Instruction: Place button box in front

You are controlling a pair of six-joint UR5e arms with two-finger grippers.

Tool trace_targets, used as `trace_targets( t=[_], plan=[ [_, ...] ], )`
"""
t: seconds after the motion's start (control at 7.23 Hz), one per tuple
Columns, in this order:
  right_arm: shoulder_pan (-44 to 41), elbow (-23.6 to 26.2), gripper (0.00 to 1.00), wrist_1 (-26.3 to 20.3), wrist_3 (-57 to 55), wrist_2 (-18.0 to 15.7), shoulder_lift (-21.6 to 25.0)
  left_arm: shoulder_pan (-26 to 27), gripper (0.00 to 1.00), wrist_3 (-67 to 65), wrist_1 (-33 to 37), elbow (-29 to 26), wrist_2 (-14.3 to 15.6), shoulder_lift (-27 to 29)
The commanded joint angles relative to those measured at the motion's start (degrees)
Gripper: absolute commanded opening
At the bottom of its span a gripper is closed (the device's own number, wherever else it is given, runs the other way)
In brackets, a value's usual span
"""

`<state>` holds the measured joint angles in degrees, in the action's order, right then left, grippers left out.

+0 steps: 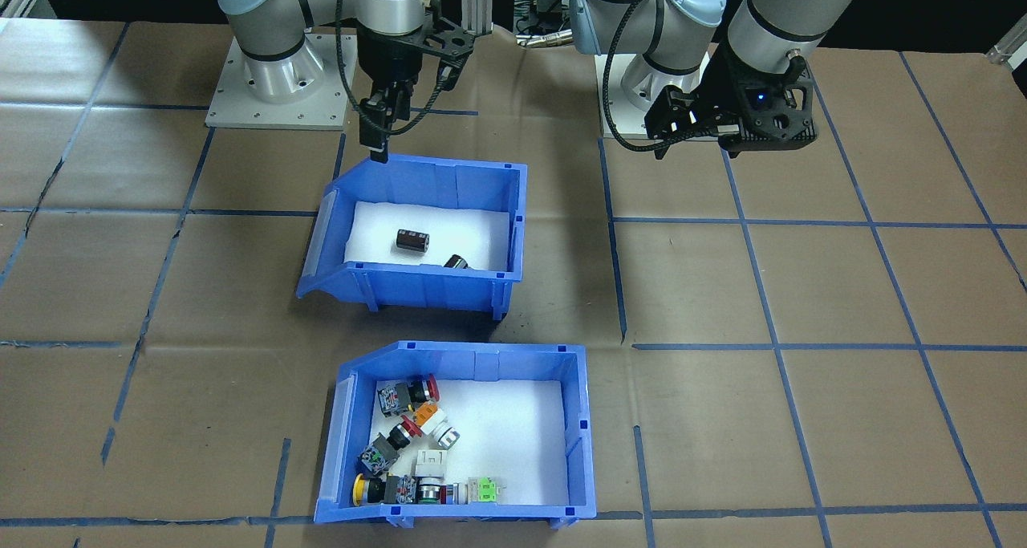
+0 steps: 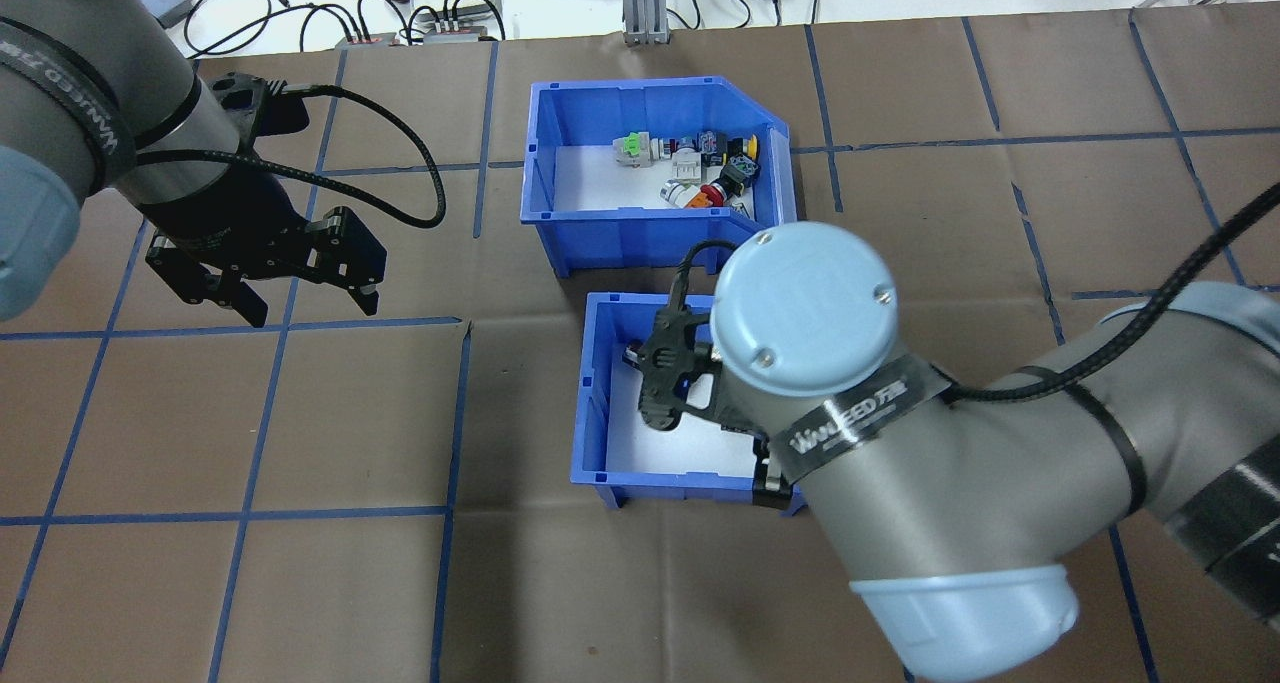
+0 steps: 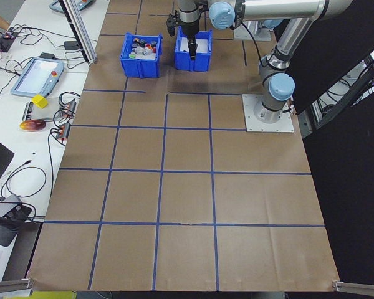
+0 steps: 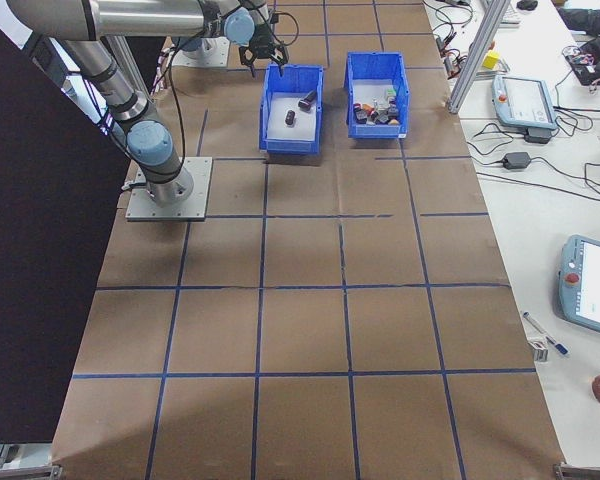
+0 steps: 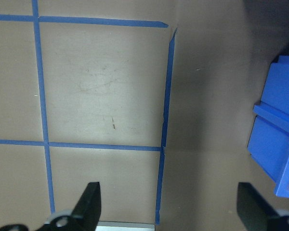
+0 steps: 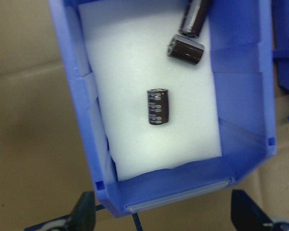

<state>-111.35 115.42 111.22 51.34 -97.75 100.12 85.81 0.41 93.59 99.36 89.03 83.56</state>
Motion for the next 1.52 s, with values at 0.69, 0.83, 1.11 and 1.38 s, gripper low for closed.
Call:
trace_targets(
  t=[0.69,0.83,1.11,1.38],
  plan=[
    [20.73,-16.17,1.00,-17.76,-46.22,8.62,-2.11,-0.03,1.00,-0.14,-0.43,0.57,-0.17,0.29],
    [23.00,-17.84,1.00,-20.40,-47.55,8.63,-4.12,-0.03,1.00,-0.14,-0.43,0.39,-0.09,0.20],
    [25.31,-18.57,1.00,-22.36,-47.65,8.63,-4.50,-0.03,1.00,-0.14,-0.43,0.13,-0.26,0.37],
    [25.31,-18.56,1.00,-22.36,-47.65,8.63,-4.23,-0.03,1.00,-0.23,-0.43,0.13,-0.35,1.60]
  ],
)
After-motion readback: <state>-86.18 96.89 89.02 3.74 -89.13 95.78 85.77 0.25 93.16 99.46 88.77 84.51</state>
